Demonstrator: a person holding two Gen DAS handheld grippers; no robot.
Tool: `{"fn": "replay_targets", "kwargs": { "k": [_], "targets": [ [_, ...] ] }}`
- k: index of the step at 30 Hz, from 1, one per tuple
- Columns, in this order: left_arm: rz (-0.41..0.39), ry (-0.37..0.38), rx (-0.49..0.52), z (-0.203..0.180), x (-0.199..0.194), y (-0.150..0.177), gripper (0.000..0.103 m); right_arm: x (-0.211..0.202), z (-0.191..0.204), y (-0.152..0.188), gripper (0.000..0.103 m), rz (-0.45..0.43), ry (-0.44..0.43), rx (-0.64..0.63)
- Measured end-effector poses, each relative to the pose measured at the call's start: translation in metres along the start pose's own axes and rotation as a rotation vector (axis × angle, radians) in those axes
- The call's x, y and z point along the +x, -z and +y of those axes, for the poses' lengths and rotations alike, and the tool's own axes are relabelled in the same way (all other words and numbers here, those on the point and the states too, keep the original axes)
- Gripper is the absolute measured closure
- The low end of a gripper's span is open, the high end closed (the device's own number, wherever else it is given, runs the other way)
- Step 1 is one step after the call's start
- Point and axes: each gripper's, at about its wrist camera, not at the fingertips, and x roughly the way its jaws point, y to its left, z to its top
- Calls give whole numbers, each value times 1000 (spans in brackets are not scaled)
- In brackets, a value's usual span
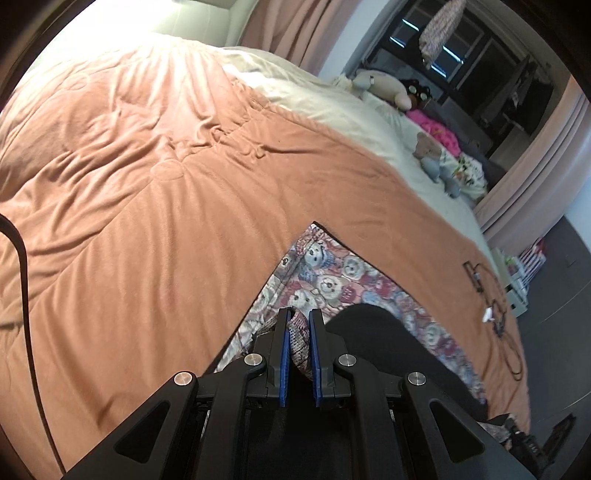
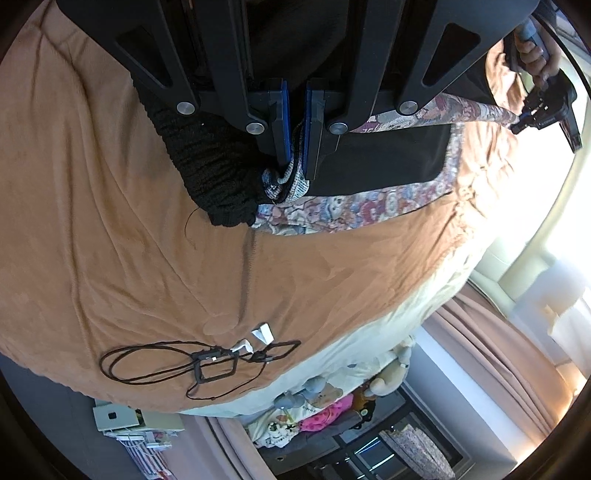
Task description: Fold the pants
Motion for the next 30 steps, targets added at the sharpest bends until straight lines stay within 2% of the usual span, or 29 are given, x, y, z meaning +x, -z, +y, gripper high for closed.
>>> {"fn": "replay_targets", "kwargs": {
  "k": [3, 5, 6, 7, 8, 9, 10, 12, 13, 15, 19, 26, 30],
  "targets": [
    [24, -10, 17, -3, 20, -7, 92, 9, 5, -1, 100, 3, 24, -16],
    [35, -38, 65, -9, 32, -12, 90, 14, 9, -1, 99, 12, 51, -33],
    [26, -58, 89, -11, 34, -13, 79, 18, 12, -1, 97, 26, 53, -45],
    [19, -83, 115, -12, 36, -14, 69, 19, 15, -1, 90, 36, 56, -47],
    [14, -95, 143, -14, 36, -13, 45, 18, 16, -1, 84, 40, 46, -47],
    [6, -91, 164, -15, 36, -12, 30, 15, 19, 0, 70, 35, 18, -53],
    [-8, -90, 197, -16, 34, -11, 28, 9, 21, 0, 53, 23, 3, -67],
    [-12, -121, 270, -19, 34, -8, 28, -2, 23, 1, 31, -15, 22, -108],
    [6, -130, 298, -19, 37, -6, 28, -7, 23, 2, 29, -26, 31, -129],
    [40, -135, 339, -17, 43, -4, 28, -11, 25, 5, 29, -8, 31, -171],
    [84, -171, 476, -16, 55, 5, 30, -15, 23, 11, 29, 14, 116, -284],
    [165, -154, 653, -16, 81, 18, 41, -14, 21, 4, 29, 97, 179, -372],
    [185, -144, 702, -17, 93, 17, 42, -4, 16, 0, 29, 143, 222, -415]
  ]
}}
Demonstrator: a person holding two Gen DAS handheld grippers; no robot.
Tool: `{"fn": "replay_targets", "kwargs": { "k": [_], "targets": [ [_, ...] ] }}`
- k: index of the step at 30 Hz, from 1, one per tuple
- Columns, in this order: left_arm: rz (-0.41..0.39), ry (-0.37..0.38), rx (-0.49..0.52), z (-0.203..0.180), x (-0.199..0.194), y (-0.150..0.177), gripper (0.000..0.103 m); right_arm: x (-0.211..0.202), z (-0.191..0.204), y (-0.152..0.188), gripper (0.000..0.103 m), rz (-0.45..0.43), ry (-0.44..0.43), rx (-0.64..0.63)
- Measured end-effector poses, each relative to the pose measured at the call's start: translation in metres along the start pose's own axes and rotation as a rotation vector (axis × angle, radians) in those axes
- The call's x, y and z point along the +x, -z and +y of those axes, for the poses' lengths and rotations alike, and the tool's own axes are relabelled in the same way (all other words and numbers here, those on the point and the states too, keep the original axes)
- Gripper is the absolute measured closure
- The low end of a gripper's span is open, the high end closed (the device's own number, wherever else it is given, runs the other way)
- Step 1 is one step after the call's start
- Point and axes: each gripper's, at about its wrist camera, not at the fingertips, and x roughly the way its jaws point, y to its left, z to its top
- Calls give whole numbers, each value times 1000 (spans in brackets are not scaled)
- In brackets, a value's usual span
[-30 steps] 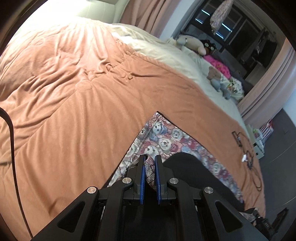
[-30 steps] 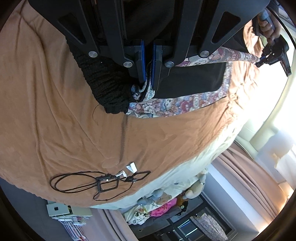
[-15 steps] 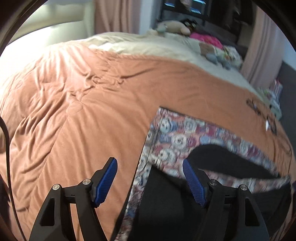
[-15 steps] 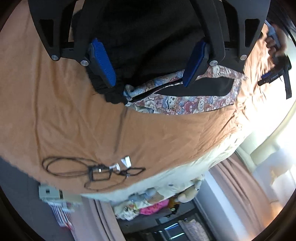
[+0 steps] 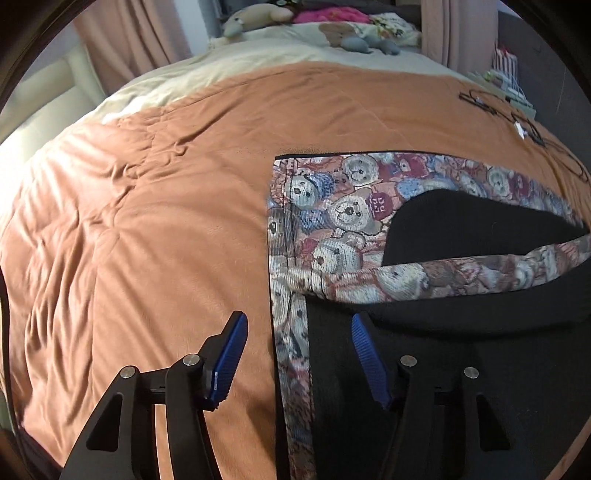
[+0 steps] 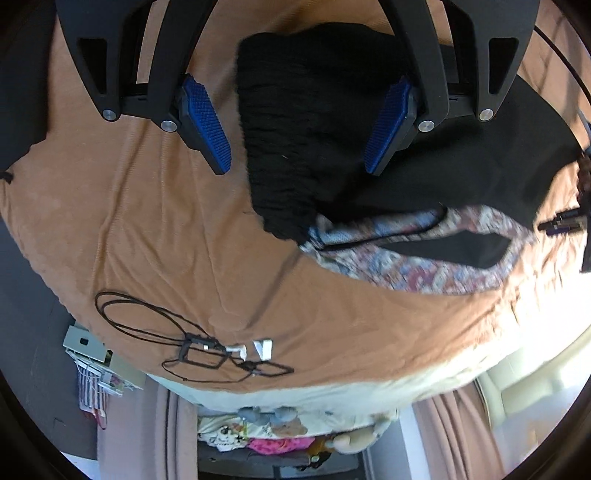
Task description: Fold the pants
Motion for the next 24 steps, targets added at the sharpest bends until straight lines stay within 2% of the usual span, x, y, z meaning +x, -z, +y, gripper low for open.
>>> {"fn": "replay_targets", "kwargs": {
  "k": [5, 7, 9, 13, 15, 17, 19, 22, 24],
  "targets": [
    [-10, 36, 31, -3, 10, -10, 43, 13, 0, -1, 29, 31, 11, -36],
    [-15, 46, 47, -7, 13, -13, 47, 16, 1, -3, 29, 35, 12, -42],
    [-3, 64, 60, -11, 19, -16, 55, 19, 2, -4, 29, 35, 15, -49],
    [39, 54, 77, -17, 30, -14, 58, 24, 1, -8, 39, 31, 18, -59],
    [44, 50, 74, -15, 30, -11, 58, 26, -1, -9, 40, 30, 20, -53],
    [44, 74, 60, -12, 28, -9, 58, 28, -1, -9, 46, 32, 7, -54],
    [43, 79, 55, -11, 29, -9, 58, 32, 2, -8, 57, 45, -10, -65],
    [31, 76, 82, -18, 30, -14, 58, 34, 3, -10, 57, 45, 3, -67],
    [34, 71, 91, -22, 33, -18, 71, 36, -1, -13, 57, 45, -8, -41]
  ]
}}
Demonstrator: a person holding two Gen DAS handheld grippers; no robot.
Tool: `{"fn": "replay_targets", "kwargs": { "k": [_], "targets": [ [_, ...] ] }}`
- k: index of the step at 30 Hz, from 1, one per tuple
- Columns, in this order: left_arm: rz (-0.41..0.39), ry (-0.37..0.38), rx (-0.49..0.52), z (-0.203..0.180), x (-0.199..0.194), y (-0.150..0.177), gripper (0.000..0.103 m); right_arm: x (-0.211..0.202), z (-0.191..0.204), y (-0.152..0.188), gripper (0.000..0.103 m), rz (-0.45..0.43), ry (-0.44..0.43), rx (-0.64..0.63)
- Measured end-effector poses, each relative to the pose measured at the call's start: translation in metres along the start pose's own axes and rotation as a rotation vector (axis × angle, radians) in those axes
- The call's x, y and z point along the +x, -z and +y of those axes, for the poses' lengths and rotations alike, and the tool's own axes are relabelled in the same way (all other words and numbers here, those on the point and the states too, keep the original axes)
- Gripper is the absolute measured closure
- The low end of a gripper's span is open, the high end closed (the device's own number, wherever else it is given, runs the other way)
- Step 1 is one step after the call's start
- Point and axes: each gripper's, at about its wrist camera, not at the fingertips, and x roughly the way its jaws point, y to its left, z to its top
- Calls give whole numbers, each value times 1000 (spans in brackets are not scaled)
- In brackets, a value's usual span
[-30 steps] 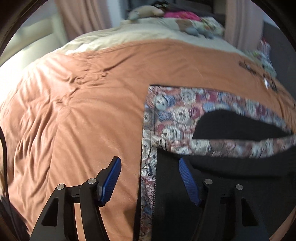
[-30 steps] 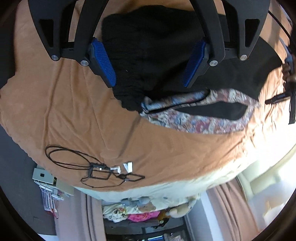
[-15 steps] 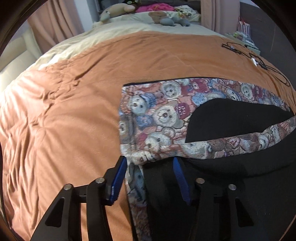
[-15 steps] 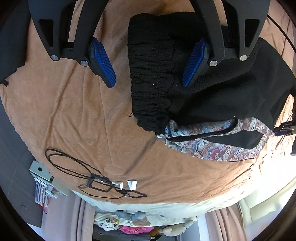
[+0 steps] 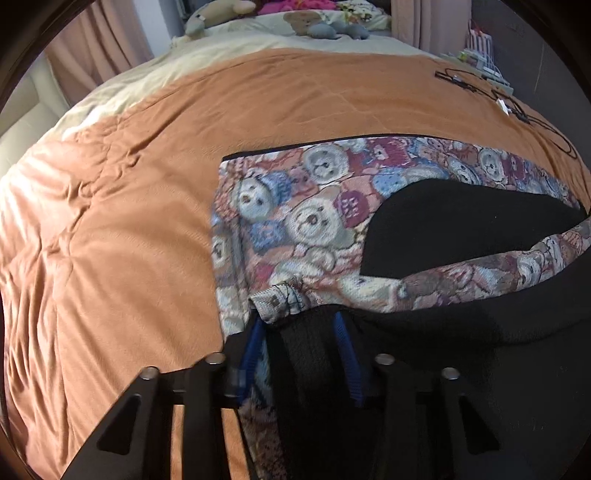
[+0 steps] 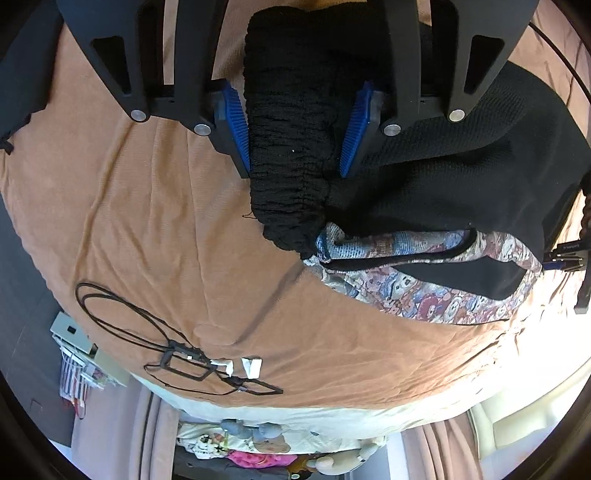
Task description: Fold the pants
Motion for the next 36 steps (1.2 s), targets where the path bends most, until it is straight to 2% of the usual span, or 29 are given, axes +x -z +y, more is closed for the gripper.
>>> {"fn": "replay_targets", "kwargs": {
  "k": [3, 4, 7, 9, 12, 15, 18, 29, 36],
  "targets": [
    [18, -24, 4, -4, 3, -4, 84, 3, -3, -4, 64, -2, 0, 12],
    [15, -33, 5, -3, 2, -4, 88, 3, -2, -4, 75, -1, 12, 3],
    [-2, -62, 9, -1, -8, -3, 91, -4, -3, -3, 91, -20, 27, -6],
    [-14, -54, -14, 7, -18, -5, 92, -12, -5, -1, 96, -39, 29, 2],
    [-59, -49, -58, 22, -39, -13, 92, -25, -8, 0, 98, -73, 22, 13],
    [-72, -28, -107, 36, -53, -24, 92, -32, -7, -2, 98, -90, 22, 20],
    [-93, -44, -123, 38, -61, -34, 92, -35, -8, -6, 99, -96, 21, 38],
    [-84, -145, -204, 44, -26, -74, 92, -4, -15, -34, 99, -82, 18, 115],
    [-58, -180, -242, 53, 4, -92, 92, 20, -11, -52, 99, -76, 34, 118]
  ]
}}
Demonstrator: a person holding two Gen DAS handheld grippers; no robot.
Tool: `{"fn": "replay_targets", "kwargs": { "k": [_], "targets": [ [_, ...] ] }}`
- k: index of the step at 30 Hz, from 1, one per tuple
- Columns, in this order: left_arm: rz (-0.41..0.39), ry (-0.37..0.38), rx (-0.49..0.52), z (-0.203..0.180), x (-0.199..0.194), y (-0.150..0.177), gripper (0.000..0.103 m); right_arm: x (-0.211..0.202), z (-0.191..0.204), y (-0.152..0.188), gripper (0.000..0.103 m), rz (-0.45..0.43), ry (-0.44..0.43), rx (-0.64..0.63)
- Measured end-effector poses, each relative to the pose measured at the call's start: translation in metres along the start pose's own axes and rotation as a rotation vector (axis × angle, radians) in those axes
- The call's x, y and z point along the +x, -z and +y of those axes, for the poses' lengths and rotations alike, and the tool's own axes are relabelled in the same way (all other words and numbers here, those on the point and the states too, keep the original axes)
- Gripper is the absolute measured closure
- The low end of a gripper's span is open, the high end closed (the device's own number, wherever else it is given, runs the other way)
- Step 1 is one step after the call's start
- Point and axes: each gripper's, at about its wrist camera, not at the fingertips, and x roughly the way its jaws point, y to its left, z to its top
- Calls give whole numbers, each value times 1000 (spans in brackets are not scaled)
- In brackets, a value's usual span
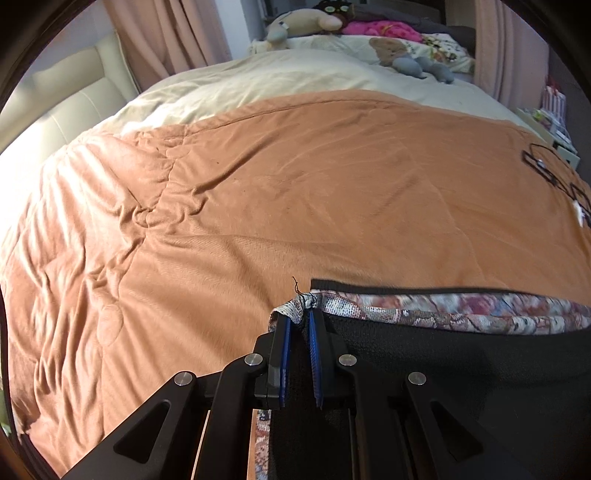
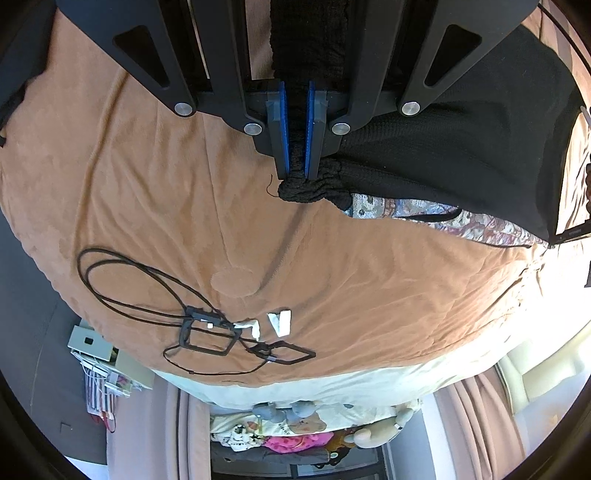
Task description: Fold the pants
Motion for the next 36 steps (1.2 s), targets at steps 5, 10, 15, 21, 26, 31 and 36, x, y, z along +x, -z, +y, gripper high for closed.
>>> {"fn": "replay_targets", "kwargs": {
  "k": [5, 10, 15, 21, 26, 31, 36],
  "targets": [
    [26, -23, -14, -4, 22, -5, 93, 15, 3, -6, 99, 2, 26, -4],
    [23, -41, -14, -7, 34, -8, 93, 28, 4, -11, 99, -4, 39, -1],
    [30, -45, -21, -8, 43, -12, 93, 36, 4, -13, 99, 0, 48, 8],
    [55, -90, 21, -12, 47, -12, 63, 45, 4, -19, 92, 18, 38, 18],
    [26, -41, -26, 6, 20, -8, 34, 26, -12, -11, 47, -10, -33, 68],
    [22, -27, -20, 20, -18, 7, 32, -2, -24, 1, 41, -31, -71, 86],
    [22, -1, -24, 33, -58, 31, 32, -28, -35, 18, 41, -29, -87, 120]
  ]
}}
